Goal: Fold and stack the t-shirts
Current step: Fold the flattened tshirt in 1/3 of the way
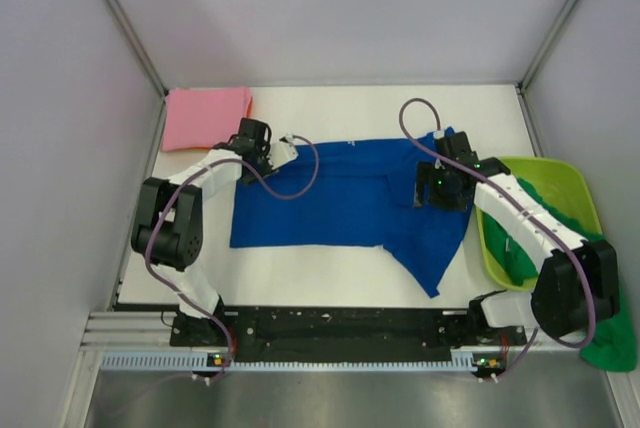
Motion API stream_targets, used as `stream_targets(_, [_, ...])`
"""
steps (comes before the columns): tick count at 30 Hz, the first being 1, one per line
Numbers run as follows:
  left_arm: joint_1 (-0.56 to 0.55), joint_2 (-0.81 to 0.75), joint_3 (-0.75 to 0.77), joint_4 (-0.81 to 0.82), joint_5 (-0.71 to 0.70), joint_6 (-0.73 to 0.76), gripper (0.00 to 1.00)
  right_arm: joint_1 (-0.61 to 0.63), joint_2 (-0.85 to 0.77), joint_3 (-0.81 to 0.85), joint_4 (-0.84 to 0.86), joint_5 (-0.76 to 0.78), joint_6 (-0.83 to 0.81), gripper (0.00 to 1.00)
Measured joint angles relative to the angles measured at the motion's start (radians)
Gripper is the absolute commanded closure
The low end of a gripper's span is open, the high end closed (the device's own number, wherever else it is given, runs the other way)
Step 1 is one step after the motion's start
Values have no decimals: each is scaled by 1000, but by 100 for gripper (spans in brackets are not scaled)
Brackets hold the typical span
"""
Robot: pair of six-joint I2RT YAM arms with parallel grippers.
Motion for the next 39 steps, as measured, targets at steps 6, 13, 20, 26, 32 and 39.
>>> stream_targets(6, [6,113,35,53,-1,40,57,0,103,70,75,-29,0,30])
stream_targets(13, [6,177,73,65,-1,54,79,2,141,73,90,-40,-1,30])
stream_targets(20, [8,189,77,85,-22,52,100,2,161,74,98,-50,-1,30])
stream_targets(26, [9,188,82,79,-27,49,100,2,171,79,101,-50,-4,30])
stream_targets(32, [10,108,91,-34,19,56,100,2,179,100,109,-50,-11,30])
stream_targets(39, [12,26,86,-158,83,99,100,-11,266,163,117,-27,-12,38])
